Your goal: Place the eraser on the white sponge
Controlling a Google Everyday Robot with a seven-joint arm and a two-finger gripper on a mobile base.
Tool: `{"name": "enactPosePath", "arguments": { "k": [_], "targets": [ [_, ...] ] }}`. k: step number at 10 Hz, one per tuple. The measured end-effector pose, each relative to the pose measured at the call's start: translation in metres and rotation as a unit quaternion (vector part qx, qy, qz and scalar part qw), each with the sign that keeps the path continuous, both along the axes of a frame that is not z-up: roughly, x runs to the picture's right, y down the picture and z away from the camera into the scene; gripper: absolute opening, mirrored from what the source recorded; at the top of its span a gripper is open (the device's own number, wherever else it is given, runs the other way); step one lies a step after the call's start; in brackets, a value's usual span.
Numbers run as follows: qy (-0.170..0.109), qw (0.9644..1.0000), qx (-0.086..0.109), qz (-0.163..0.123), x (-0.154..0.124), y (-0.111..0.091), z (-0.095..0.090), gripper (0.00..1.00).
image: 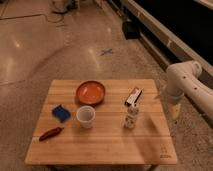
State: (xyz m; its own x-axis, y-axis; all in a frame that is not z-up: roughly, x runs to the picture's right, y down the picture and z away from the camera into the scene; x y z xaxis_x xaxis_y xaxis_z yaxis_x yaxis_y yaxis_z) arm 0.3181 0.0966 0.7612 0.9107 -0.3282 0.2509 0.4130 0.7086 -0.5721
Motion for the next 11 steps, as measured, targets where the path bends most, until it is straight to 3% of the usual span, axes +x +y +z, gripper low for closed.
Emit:
{"name": "enactPosePath", "arguments": {
  "k": [9,11],
  "targets": [
    [0.000,1.0000,0.001,0.000,0.000,-0.001,0.000,0.80],
    [-0.011,0.9999,0.005,-0.005,-0.005,-0.008,0.014,0.80]
  ]
}}
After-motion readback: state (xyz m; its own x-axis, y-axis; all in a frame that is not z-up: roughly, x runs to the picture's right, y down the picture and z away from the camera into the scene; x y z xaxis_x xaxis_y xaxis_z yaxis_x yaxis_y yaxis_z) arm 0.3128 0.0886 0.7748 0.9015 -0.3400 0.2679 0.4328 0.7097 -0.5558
